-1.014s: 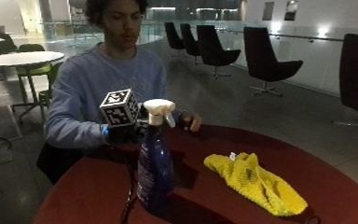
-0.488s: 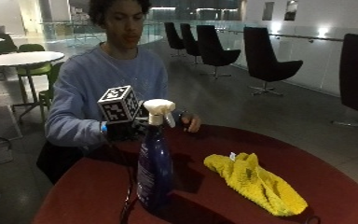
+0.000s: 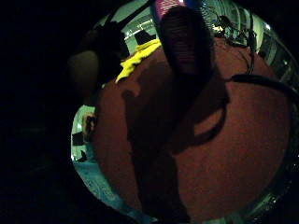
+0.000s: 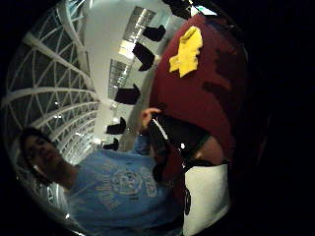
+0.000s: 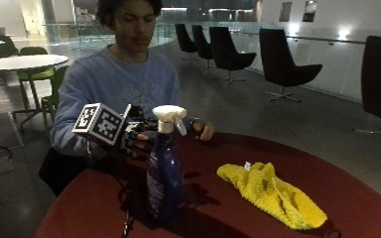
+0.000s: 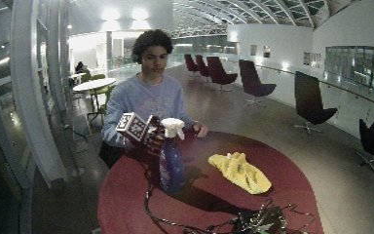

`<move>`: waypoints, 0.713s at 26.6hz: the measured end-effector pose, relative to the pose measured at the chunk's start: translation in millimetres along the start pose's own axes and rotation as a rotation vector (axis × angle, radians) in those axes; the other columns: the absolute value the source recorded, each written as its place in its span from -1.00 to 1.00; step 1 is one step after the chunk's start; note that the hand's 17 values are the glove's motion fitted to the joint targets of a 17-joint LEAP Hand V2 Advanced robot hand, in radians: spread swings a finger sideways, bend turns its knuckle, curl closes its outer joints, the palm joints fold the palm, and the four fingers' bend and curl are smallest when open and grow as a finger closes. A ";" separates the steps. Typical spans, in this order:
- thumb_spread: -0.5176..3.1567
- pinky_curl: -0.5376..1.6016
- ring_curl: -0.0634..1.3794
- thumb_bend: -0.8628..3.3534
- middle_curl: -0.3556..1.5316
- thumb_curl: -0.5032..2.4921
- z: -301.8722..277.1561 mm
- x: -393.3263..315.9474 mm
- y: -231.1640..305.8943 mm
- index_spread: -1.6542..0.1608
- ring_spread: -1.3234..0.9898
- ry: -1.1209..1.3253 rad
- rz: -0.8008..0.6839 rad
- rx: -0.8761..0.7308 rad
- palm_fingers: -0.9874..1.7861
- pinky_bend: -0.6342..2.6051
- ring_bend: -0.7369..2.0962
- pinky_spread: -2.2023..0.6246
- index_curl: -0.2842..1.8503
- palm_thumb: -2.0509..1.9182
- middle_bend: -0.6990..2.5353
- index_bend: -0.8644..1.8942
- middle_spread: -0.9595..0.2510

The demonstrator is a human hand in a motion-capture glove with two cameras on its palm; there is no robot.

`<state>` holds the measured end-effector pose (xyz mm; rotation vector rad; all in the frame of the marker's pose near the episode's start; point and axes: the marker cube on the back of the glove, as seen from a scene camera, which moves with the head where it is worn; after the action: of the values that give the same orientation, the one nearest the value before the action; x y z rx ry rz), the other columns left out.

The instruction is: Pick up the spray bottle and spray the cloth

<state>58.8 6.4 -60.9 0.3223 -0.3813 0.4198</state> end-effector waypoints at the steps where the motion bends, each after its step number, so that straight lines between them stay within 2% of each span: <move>1: -0.15 -0.17 -0.46 -0.56 -0.27 -0.49 -3.9 0.9 -2.2 0.39 0.16 -0.062 0.011 0.026 0.09 -0.31 -0.17 0.69 -0.61 0.30 -0.41 -0.37 0.56; 4: -0.15 -0.16 -0.46 -0.57 -0.27 -0.48 -14.3 3.0 -8.5 0.39 0.17 -0.255 0.056 0.114 0.05 -0.28 -0.17 0.69 -0.62 0.30 -0.41 -0.36 0.58; 7: -0.15 -0.15 -0.46 -0.58 -0.26 -0.48 -19.6 6.9 -17.2 0.40 0.18 -0.335 0.097 0.246 0.04 -0.27 -0.17 0.69 -0.63 0.30 -0.40 -0.35 0.59; 9: -0.15 -0.15 -0.47 -0.59 -0.25 -0.48 -20.0 9.9 -21.1 0.40 0.18 -0.324 0.102 0.327 0.04 -0.26 -0.17 0.69 -0.63 0.30 -0.40 -0.33 0.60; 15: -0.15 -0.15 -0.47 -0.60 -0.24 -0.48 -20.5 13.0 -18.0 0.41 0.19 -0.287 0.124 0.315 0.03 -0.24 -0.18 0.69 -0.63 0.31 -0.39 -0.31 0.62; 19: -0.15 -0.15 -0.47 -0.60 -0.24 -0.47 -25.2 24.7 -29.3 0.41 0.20 -0.209 0.161 0.376 0.02 -0.24 -0.19 0.69 -0.62 0.31 -0.39 -0.30 0.63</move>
<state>100.1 -1.2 -79.2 0.7081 -0.5356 0.6197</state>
